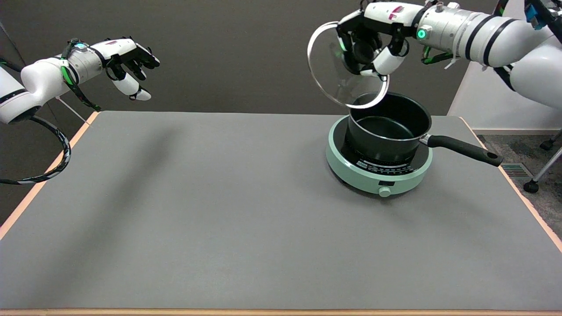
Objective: Pick up the pot lid.
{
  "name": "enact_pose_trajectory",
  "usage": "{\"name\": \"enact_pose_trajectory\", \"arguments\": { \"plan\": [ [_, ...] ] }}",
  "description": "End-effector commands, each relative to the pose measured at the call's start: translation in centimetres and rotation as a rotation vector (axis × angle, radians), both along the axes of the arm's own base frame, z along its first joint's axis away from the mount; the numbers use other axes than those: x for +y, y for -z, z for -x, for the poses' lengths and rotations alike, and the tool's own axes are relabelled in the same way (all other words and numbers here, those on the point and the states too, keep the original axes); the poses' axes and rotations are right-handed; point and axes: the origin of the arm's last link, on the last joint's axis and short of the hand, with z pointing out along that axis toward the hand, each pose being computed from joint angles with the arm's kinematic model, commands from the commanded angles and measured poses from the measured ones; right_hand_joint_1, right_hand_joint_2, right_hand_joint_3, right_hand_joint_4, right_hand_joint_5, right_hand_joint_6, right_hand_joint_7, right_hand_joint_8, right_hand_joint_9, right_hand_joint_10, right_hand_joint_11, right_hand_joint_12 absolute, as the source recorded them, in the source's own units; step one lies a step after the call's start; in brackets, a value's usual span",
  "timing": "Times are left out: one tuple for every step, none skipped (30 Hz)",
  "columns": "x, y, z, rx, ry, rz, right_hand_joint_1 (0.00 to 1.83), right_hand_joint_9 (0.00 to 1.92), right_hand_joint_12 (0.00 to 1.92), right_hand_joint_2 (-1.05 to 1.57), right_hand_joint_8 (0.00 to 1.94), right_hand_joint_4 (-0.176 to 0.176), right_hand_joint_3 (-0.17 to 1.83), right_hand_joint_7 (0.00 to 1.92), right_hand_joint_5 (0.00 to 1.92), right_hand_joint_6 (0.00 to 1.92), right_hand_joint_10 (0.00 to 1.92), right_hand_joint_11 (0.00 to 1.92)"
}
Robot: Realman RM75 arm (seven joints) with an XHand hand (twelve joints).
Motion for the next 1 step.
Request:
{"name": "enact_pose_trajectory", "arguments": {
  "plan": [
    [-0.87,6.19,-1.32,-0.058,-0.054,-0.171,1.52,0.77,1.82,0.71,1.55,0.176,1.01,0.86,0.52,1.66,1.76,0.66]
  ]
}}
